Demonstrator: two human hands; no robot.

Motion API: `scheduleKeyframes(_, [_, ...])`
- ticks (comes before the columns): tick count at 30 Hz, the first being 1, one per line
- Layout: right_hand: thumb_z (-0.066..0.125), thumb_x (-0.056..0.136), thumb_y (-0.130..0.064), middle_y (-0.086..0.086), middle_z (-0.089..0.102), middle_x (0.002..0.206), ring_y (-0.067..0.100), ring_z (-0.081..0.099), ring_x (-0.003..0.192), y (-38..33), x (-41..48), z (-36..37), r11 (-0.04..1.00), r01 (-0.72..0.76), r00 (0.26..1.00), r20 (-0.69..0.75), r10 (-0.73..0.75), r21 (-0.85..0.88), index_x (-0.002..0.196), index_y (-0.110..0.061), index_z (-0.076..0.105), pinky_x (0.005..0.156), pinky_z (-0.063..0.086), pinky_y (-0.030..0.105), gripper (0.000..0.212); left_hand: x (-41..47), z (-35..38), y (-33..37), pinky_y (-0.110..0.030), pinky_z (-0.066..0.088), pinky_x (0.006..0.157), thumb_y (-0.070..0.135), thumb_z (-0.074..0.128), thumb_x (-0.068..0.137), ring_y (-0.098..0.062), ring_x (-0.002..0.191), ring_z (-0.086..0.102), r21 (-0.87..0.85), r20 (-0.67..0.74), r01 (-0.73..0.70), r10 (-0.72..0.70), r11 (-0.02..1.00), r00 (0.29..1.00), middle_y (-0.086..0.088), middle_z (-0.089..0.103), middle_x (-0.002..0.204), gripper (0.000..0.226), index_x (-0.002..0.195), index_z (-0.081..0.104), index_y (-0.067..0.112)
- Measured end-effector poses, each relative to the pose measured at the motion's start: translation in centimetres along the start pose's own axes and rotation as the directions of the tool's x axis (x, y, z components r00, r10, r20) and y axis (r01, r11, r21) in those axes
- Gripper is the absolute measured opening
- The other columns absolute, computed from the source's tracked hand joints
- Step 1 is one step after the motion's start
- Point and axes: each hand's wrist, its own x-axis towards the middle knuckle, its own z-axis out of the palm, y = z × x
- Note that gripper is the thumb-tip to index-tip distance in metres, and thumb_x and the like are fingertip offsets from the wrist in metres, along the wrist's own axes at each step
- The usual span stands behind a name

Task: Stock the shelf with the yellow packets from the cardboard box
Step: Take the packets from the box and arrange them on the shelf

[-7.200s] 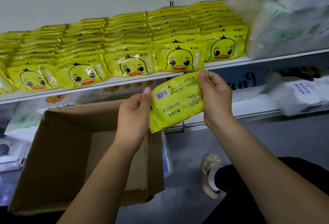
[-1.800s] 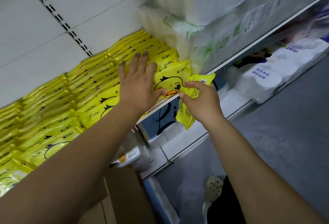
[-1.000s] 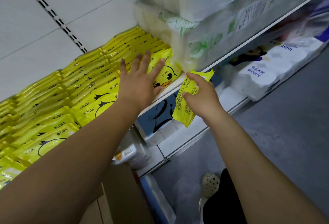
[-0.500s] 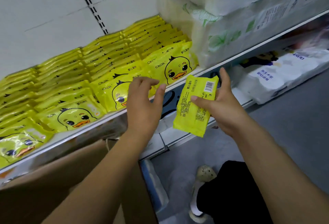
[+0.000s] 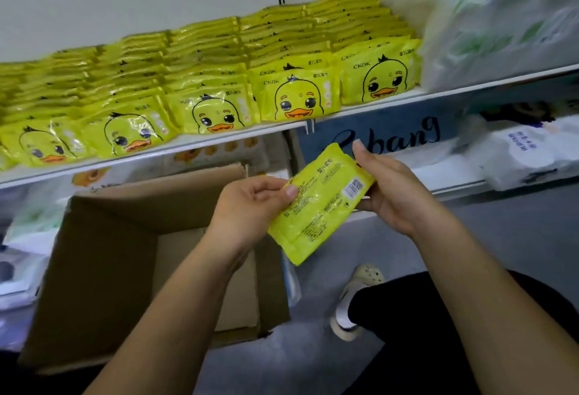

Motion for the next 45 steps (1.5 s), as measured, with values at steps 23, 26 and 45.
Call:
scheduleKeyframes(23, [0.063, 0.098, -0.035, 0.008, 0.064, 0.077, 0.021, 0.062, 0.071, 2.6, -0.6, 11.3, 0.992, 0.115, 0.978, -0.169, -0.122, -0.052, 0.075, -0.015, 0.062, 0.059, 0.052, 0.029, 0.031, -3.9, -9.5, -2.6, -0.046, 0.064, 0.077, 0.032, 0.061, 0.102, -0.024, 0.08, 0.076, -0.505, -0.336, 0.006, -0.203, 0.863, 0.919, -0.014, 0.077, 0.097, 0.027, 0.102, 0.071, 0.008])
scheduleKeyframes(26, [0.063, 0.098, -0.034, 0.007, 0.07, 0.08, 0.018, 0.068, 0.068, 2.5, -0.3, 11.0, 0.999, 0.044, 0.986, -0.161, -0.047, -0.024, 0.084, -0.01, 0.065, 0.058, 0.057, 0.029, 0.028, -4.2, -9.9, -3.5, -0.041, 0.065, 0.076, 0.035, 0.059, 0.102, -0.027, 0.091, 0.078, -0.382, -0.169, 0.173, -0.253, 0.908, 0.953, -0.014, 0.078, 0.105, 0.034, 0.115, 0.066, 0.004])
scheduleKeyframes(45, [0.054, 0.103, -0.025, 0.004, 0.057, 0.058, 0.011, 0.044, 0.051, 3.3, -1.2, 14.7, 0.927, 0.29, 0.931, 0.293, -0.217, -0.238, 0.144, -0.03, 0.05, 0.051, 0.04, 0.02, 0.042, -6.0, -15.0, -4.2, -0.031, 0.065, 0.072, 0.008, 0.062, 0.101, -0.03, 0.086, 0.078, -0.449, -0.321, 0.112, -0.277, 0.887, 0.906, -0.023, 0.07, 0.115, 0.041, 0.139, 0.048, 0.001])
